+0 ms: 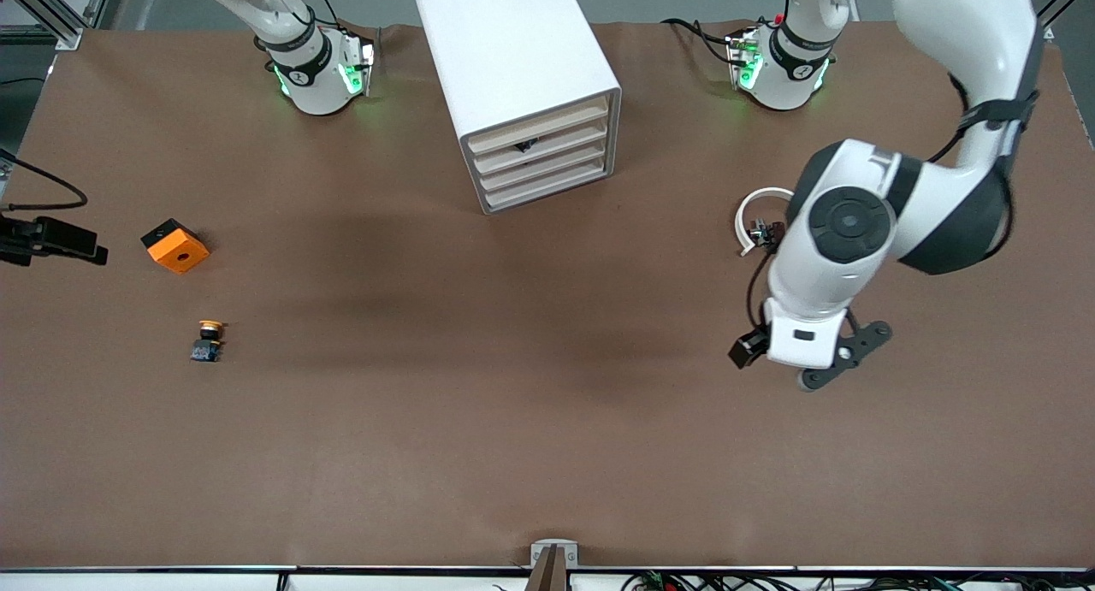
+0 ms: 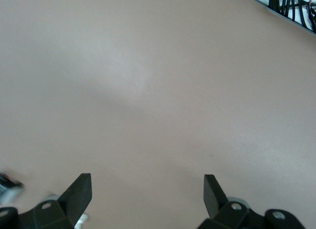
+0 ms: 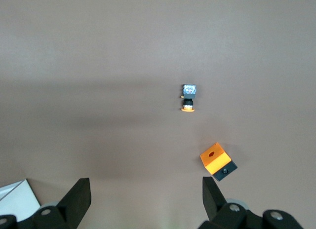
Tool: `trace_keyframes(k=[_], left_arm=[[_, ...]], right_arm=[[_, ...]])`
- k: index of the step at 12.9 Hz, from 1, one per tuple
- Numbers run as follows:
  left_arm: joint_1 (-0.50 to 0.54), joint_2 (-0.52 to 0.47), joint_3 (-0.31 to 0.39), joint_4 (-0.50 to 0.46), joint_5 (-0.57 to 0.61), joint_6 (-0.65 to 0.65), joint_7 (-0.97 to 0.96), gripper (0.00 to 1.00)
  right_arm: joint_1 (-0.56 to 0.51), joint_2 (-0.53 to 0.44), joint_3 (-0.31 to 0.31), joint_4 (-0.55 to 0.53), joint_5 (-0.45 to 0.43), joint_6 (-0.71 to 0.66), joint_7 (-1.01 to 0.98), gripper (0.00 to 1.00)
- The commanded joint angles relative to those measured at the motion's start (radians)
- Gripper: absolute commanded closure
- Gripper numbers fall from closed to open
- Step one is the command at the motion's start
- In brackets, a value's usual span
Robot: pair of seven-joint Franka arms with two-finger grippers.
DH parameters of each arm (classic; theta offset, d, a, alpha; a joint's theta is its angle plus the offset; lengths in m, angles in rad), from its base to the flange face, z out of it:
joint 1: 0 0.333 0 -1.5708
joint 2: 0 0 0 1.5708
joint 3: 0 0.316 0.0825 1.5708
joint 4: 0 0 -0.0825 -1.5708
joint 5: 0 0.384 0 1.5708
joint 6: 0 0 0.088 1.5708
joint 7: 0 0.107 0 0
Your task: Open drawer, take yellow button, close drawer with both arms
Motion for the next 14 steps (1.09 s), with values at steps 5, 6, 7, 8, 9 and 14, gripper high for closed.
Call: trace_keyframes(k=[5,6,7,8,9,14], left_arm=[[0.088,-0.127,-0.019,0.036,-0.063,-0.13,0.331,0.0],[0.111,-0.142,-0.022,0.036,-0.084,-0.158,0.358,0.0],[0.132,-0.16,-0.025,0.038,-0.118,-0.175,0.395,0.0],[0.155,-0.188,-0.019,0.038,-0.162,-0.178,0.445,0.0],[0.177,-0.213,-0.012,0.036,-0.197,-0.183,0.502,0.0],[0.102,-0.404,0.182,-0.024,-0.351,-0.324,0.69,0.0]], right_arm=[[-0.01,-0.162,0.007,-0.172,0.008,-0.011,0.017,0.0],[-0.005,-0.182,0.005,-0.173,0.016,-0.022,0.015,0.0],[0.001,-0.194,0.005,-0.175,0.016,-0.025,0.017,0.0],[0.013,-0.201,0.001,-0.175,0.018,-0.03,0.017,0.0],[0.024,-0.204,-0.001,-0.175,0.016,-0.03,0.02,0.0],[0.022,-0.308,-0.001,-0.328,0.018,0.05,0.037,0.0]])
